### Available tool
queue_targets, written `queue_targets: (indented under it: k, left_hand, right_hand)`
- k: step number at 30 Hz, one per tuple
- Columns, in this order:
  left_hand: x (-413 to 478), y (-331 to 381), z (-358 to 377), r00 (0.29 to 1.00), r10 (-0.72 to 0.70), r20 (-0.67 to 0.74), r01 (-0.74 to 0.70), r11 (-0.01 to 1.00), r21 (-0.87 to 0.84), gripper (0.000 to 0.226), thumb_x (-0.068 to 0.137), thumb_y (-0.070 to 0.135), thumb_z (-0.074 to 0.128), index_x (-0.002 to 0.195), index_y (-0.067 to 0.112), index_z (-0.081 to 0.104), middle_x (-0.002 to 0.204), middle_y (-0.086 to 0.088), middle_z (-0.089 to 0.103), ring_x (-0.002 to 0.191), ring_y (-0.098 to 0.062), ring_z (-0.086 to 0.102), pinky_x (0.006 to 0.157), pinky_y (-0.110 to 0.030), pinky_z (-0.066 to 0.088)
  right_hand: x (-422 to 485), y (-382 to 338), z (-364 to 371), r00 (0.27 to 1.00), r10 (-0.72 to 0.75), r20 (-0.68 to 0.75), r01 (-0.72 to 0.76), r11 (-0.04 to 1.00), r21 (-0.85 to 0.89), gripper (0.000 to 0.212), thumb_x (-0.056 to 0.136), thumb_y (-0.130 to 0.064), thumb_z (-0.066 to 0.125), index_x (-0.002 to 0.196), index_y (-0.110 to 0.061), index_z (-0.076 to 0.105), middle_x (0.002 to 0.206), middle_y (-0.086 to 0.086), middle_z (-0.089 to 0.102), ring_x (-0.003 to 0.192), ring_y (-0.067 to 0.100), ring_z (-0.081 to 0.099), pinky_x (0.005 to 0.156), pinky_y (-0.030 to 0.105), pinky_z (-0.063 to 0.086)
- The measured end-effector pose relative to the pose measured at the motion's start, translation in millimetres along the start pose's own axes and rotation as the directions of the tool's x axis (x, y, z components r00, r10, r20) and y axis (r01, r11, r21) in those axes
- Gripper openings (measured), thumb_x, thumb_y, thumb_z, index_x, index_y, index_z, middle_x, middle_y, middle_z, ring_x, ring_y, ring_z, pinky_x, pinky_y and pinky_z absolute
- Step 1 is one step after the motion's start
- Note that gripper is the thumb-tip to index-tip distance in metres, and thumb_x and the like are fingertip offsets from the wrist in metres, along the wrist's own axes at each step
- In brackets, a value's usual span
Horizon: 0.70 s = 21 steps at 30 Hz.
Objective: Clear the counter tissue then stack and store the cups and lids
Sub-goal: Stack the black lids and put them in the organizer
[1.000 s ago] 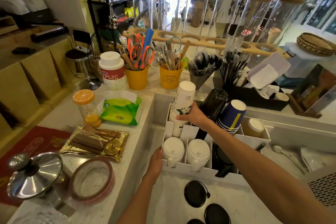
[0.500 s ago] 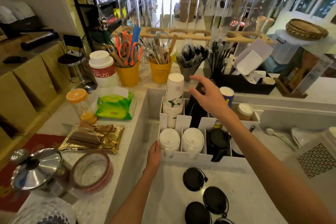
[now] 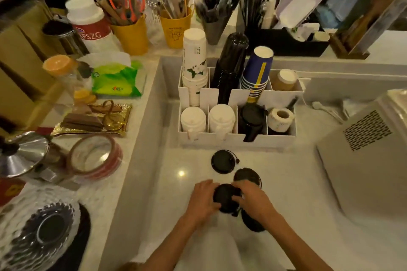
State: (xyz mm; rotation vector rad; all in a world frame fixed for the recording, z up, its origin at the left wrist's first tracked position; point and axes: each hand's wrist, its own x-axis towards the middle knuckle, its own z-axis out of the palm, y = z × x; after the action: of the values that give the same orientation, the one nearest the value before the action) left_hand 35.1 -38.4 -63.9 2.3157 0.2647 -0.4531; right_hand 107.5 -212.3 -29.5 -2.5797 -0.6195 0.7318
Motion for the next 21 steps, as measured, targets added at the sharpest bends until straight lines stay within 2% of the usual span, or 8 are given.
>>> queue_targets:
  k: [3,6,12,15,16,18,20,21]
  left_hand:
    - [-7.3,0.8,14.3,1.0,-0.014,-0.024,0.017,0.992,0.125,0.072,0.087,0.041,0.063,0.151,0.029,0.031,0.163,-0.002,0.018,0.148,-0.025,0.018,0.121,-0.036,0.017]
    - [-8.7,-2.6,22.2,0.998,-0.019,-0.065,0.027,0.991,0.133,0.071,0.088,0.046,0.061,0.151,0.034,0.029,0.164,0.003,0.017,0.149,-0.022,0.015,0.121,-0.036,0.016]
    - [-4.9,-14.0,27.2,0.995,-0.014,-0.101,0.02,0.998,0.059,0.071,0.082,0.05,0.068,0.146,0.036,0.039,0.161,0.006,0.025,0.147,-0.02,0.019,0.12,-0.035,0.017]
    - [-5.1,-19.6,24.0,0.995,0.038,-0.095,-0.037,0.999,0.01,0.067,0.086,0.04,0.069,0.146,0.028,0.042,0.159,0.002,0.029,0.145,-0.022,0.023,0.12,-0.037,0.02]
    - [-6.0,-21.0,22.7,0.995,0.048,-0.092,-0.053,0.997,-0.052,0.062,0.089,0.032,0.067,0.145,0.025,0.042,0.158,-0.001,0.032,0.145,-0.023,0.026,0.12,-0.036,0.022]
    - [-10.0,-19.1,15.4,0.993,-0.028,-0.112,-0.01,0.945,-0.327,0.054,0.094,0.017,0.062,0.143,0.024,0.041,0.151,-0.007,0.043,0.137,-0.02,0.041,0.113,-0.028,0.036]
    - [-16.9,-10.7,3.6,0.968,-0.229,-0.098,0.109,0.742,-0.662,0.048,0.097,0.022,0.059,0.141,0.031,0.042,0.142,-0.007,0.052,0.121,-0.01,0.055,0.093,-0.015,0.049]
    - [-20.4,-5.0,-1.8,0.948,-0.311,-0.061,0.146,0.598,-0.788,0.042,0.098,0.03,0.057,0.137,0.033,0.043,0.139,-0.007,0.055,0.116,-0.012,0.059,0.086,-0.017,0.053]
  right_hand:
    - [-11.6,6.6,26.6,0.995,-0.017,0.096,0.023,0.998,-0.066,0.066,0.089,-0.033,0.061,0.148,-0.019,0.034,0.148,0.005,0.038,0.13,0.023,0.043,0.111,0.034,0.036]
    - [-18.7,5.5,42.8,0.998,-0.04,0.048,0.047,0.989,-0.14,0.072,0.089,-0.035,0.062,0.15,-0.017,0.027,0.154,0.005,0.026,0.133,0.027,0.039,0.111,0.035,0.037]
    - [-15.1,-2.3,52.3,1.0,-0.012,-0.014,0.009,0.99,-0.144,0.057,0.091,-0.039,0.059,0.137,-0.013,0.037,0.157,0.014,0.016,0.133,0.032,0.038,0.101,0.037,0.044]
    - [-10.7,-5.8,47.9,0.999,-0.043,0.002,0.043,0.981,-0.188,0.051,0.09,-0.038,0.059,0.131,-0.014,0.04,0.154,0.012,0.024,0.129,0.029,0.041,0.096,0.037,0.046]
    - [-9.8,-6.1,44.6,0.998,-0.064,-0.009,0.061,0.981,-0.185,0.048,0.089,-0.037,0.061,0.127,-0.015,0.042,0.153,0.009,0.028,0.125,0.027,0.043,0.094,0.036,0.046]
    - [-7.7,-6.3,32.4,0.994,-0.092,-0.064,0.085,0.99,-0.114,0.039,0.085,-0.036,0.066,0.115,-0.021,0.048,0.15,0.002,0.034,0.118,0.022,0.047,0.09,0.03,0.046]
    - [-6.6,-6.6,15.1,0.991,-0.07,-0.116,0.075,0.996,0.045,0.037,0.08,-0.035,0.073,0.108,-0.025,0.05,0.146,-0.003,0.04,0.118,0.019,0.048,0.091,0.025,0.043]
    - [-7.0,-6.8,6.7,0.99,-0.064,-0.127,0.08,0.988,0.131,0.038,0.078,-0.036,0.075,0.107,-0.028,0.051,0.142,-0.005,0.043,0.116,0.017,0.048,0.091,0.024,0.043]
